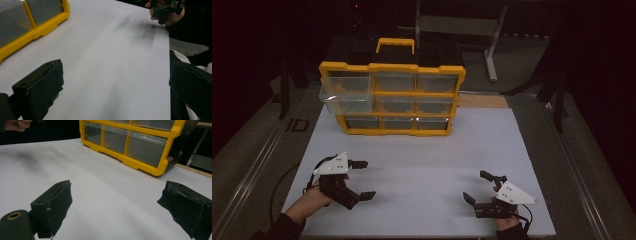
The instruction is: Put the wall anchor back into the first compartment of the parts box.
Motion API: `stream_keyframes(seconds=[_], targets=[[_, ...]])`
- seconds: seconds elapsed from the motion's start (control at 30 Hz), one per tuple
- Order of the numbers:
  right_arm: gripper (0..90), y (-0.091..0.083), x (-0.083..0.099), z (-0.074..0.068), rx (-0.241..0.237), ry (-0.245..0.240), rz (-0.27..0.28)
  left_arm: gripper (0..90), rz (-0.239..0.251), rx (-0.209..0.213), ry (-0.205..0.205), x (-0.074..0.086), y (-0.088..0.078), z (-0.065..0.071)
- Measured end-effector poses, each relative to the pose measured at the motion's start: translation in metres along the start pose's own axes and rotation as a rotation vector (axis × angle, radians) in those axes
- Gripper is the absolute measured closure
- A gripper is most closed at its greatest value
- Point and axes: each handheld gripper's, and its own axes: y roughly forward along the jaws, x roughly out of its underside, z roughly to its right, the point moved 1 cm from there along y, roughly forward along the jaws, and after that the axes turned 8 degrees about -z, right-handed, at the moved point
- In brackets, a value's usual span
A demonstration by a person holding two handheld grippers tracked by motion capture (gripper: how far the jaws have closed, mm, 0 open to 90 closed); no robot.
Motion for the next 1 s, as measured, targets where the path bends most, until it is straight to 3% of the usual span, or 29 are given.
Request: stream_keyframes(seconds=[0.23, 0.53, 0.73, 1.0], targets=[[8.6, 0.0, 0.0, 0.0, 0.0, 0.001, 0.0, 0.0, 0.017, -0.013, -0.023, 0.017, 0.014, 0.003], [8.6, 0.0, 0.001, 0.0, -0.001, 0.002, -0.002, 0.0, 0.037, -0.063, -0.057, 0.032, 0.026, 0.003], [8.6, 0.0, 0.001, 0.0, -0.001, 0.001, 0.001, 0.0, 0.045, -0.108, -0.087, 0.039, 0.029, 0.0], [8.6, 0.001, 0.002, 0.0, 0.004, -0.002, -0.015, 0.0, 0.025, -0.135, -0.084, 0.04, 0.035, 0.0]])
